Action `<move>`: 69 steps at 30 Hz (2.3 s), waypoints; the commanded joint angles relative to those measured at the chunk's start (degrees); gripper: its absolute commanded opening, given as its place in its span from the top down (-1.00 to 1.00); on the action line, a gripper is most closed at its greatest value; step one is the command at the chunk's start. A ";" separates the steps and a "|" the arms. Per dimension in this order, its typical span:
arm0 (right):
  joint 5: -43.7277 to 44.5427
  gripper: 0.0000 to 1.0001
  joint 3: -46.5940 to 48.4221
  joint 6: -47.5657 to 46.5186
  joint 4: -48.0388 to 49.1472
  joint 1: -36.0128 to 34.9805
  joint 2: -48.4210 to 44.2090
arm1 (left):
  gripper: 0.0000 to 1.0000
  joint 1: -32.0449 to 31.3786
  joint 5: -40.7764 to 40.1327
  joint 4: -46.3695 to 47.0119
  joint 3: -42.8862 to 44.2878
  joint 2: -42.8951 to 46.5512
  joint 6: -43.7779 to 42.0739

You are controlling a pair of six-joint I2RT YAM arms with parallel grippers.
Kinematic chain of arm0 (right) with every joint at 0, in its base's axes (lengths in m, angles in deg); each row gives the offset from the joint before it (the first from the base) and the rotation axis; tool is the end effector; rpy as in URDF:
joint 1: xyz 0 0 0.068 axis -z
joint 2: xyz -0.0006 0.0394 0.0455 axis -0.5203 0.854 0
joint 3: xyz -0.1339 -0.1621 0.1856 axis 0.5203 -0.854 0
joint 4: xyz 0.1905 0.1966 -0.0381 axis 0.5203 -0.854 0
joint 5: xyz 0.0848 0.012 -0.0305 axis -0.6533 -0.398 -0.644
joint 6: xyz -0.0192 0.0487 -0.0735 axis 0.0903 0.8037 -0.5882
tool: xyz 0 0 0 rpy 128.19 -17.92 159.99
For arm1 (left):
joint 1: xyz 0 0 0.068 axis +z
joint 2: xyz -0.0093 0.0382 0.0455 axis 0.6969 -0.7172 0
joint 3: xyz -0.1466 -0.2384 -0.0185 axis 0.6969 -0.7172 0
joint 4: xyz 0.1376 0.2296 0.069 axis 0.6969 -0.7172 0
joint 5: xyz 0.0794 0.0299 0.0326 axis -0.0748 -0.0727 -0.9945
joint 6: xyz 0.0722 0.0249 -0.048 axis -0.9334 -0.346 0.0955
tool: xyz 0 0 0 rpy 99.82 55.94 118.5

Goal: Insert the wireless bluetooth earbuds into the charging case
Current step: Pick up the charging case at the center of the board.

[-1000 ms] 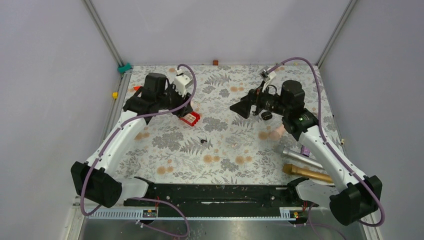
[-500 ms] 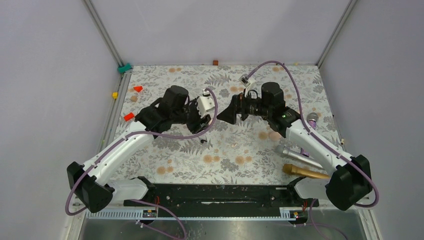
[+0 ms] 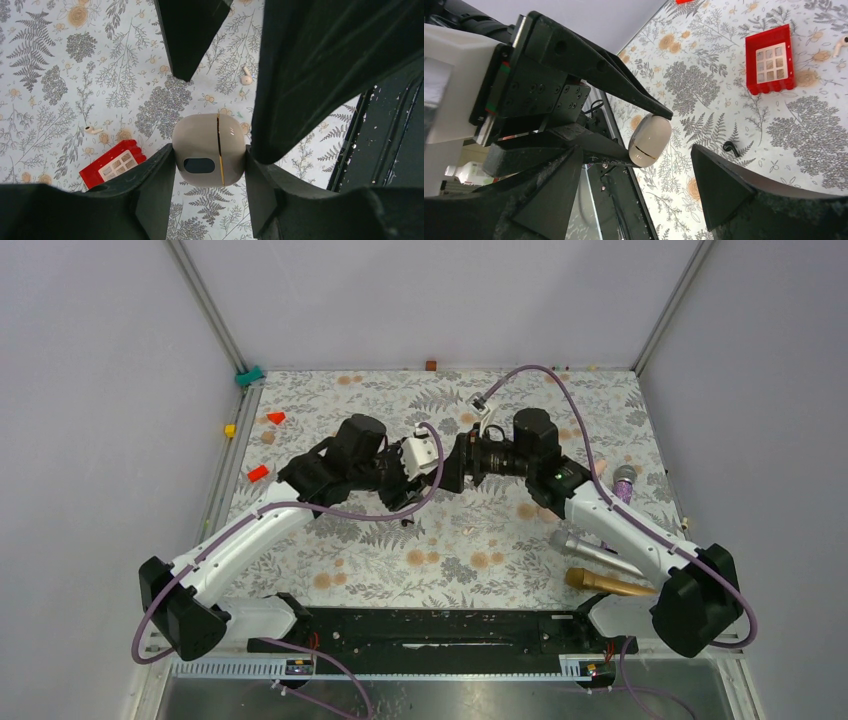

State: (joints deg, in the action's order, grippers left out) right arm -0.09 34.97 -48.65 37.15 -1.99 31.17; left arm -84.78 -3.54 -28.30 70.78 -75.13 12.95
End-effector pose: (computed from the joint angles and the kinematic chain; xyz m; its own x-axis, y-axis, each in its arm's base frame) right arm 0.2616 0.2341 0.3336 -0.5405 0.0545 -0.8395 -0.7927 0.3012 0.5300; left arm 0.2191 -0.2245 0.3267 -0.1156 0.5848 -0.8029 0.9361 0.3344 0.1088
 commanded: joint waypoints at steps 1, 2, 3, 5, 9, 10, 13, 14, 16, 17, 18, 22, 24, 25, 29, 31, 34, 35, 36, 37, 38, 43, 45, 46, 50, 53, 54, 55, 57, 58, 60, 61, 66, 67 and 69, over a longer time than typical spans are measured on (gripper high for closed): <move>-0.77 -0.73 -0.91 1.30 3.73 -1.10 0.85 | 1.00 -0.40 0.48 2.61 2.00 1.11 -0.49; -0.57 -0.73 -1.08 1.15 3.82 -1.12 0.82 | 1.00 -0.37 0.62 2.61 1.91 1.39 -0.50; -0.50 -0.72 -1.19 0.98 3.90 -1.13 0.79 | 1.00 -0.41 0.60 2.61 1.77 1.62 -0.46; -0.70 -0.70 -1.45 0.83 4.10 -1.14 0.71 | 1.00 -0.41 0.51 2.65 1.64 2.02 -0.34; -1.83 -0.63 -2.81 2.00 6.38 -1.18 0.17 | 1.00 -0.50 0.51 2.88 1.63 2.15 -0.07; -2.09 -0.62 -3.09 2.40 6.93 -1.14 0.07 | 1.00 -0.46 0.57 2.87 1.75 2.04 0.00; -3.22 -0.60 -3.30 3.52 7.93 -1.27 0.39 | 1.00 -0.55 0.95 2.92 2.04 1.76 0.23; -3.58 -0.58 -3.46 4.00 8.58 -1.35 0.56 | 1.00 -0.67 0.99 2.88 2.18 1.66 0.35; -4.36 -0.57 -3.96 4.51 10.22 -1.60 0.56 | 1.00 -0.80 1.13 2.84 2.49 1.33 0.49; -4.37 -0.57 -4.16 4.46 10.37 -1.82 0.43 | 1.00 -0.86 1.26 2.79 2.57 1.30 0.56; -4.25 -0.57 -4.29 4.21 10.34 -1.96 0.29 | 1.00 -0.93 1.37 2.76 2.59 1.25 0.65; -3.74 -0.57 -4.56 3.60 10.34 -2.01 -0.18 | 1.00 -1.19 1.41 2.82 2.42 1.47 0.67; -3.44 -0.57 -4.73 3.39 10.36 -2.02 -0.41 | 1.00 -1.23 1.32 2.87 2.28 1.45 0.55; -3.41 -0.57 -4.84 3.24 10.35 -2.03 -0.51 | 1.00 -1.35 1.33 2.87 2.25 1.48 0.55; -3.50 -0.56 -4.93 2.79 10.21 -2.08 -0.37 | 1.00 -1.43 1.77 2.79 2.57 1.25 0.89; -3.19 -0.54 -4.80 2.49 9.81 -2.06 -0.01 | 1.00 -1.47 2.09 2.79 2.59 1.34 0.99; -2.10 -0.50 -4.38 1.41 8.18 -2.08 0.82 | 1.00 -1.47 2.16 2.78 2.56 1.75 1.07; -1.63 -0.49 -4.21 1.10 7.61 -2.08 1.10 | 1.00 -1.46 2.28 2.81 2.48 1.98 1.15; -1.42 -0.49 -4.13 0.94 7.32 -2.08 1.39 | 1.00 -1.46 2.29 2.78 2.43 2.26 1.16; -1.51 -0.48 -4.07 0.97 7.25 -2.08 1.57 | 1.00 -1.42 2.39 2.76 2.37 2.45 1.24; -1.76 -0.47 -4.03 1.15 7.40 -2.08 1.75 | 1.00 -1.44 2.36 2.74 2.34 2.56 1.33; -1.74 -0.43 -4.01 1.34 7.60 -2.13 2.09 | 1.00 -1.44 1.84 2.87 2.34 2.91 1.51; -1.35 -0.41 -4.06 1.38 7.41 -2.15 2.40 | 1.00 -1.46 1.63 3.21 2.18 3.18 1.66; -1.25 -0.39 -4.06 1.67 7.50 -2.11 2.62 | 1.00 -1.48 1.47 3.47 2.02 3.33 1.76; -1.31 -0.32 -3.65 4.22 7.75 -2.12 4.06 | 1.00 -1.51 0.26 3.92 1.80 3.39 1.73; -1.47 -0.28 -3.47 6.37 8.60 -2.15 5.29 | 1.00 -1.83 0.41 3.93 1.72 3.27 1.69; -1.54 -0.27 -3.65 7.02 9.13 -2.12 5.46 | 1.00 -1.97 0.32 3.93 1.64 3.15 1.65; -1.77 -0.26 -3.77 7.54 9.74 -2.08 5.49 | 1.00 -2.13 0.14 3.96 1.60 3.00 1.54; -1.91 -0.24 -4.18 8.02 10.75 -2.16 5.19 | 1.00 -2.71 -0.63 3.93 1.36 2.70 1.20; -1.87 -0.21 -4.31 8.04 10.93 -2.12 4.90 | 1.00 -2.91 -0.93 3.93 1.19 2.51 1.11; -1.83 -0.13 -4.41 7.87 11.04 -2.11 4.34 | 1.00 -3.26 -1.62 3.90 0.95 2.20 1.03; -1.91 -0.10 -4.41 7.85 11.10 -2.15 4.10 | 1.00 -3.43 -1.92 3.97 0.88 2.04 0.99; -2.84 0.23 -4.37 7.67 11.35 -2.10 3.57 | 0.84 -3.70 -2.95 4.27 1.28 1.28 1.12; -2.80 0.34 -4.41 7.50 11.31 -2.12 3.45 | 0.79 -3.73 -3.11 4.27 1.40 1.14 1.22; -2.80 0.53 -4.48 7.10 11.18 -2.16 3.13 | 0.57 -3.72 -3.24 4.27 1.61 1.07 1.33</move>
State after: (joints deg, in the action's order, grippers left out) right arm -3.35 30.25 -39.95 46.20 -3.87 35.84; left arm -87.62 -7.76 -28.14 70.80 -74.17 13.61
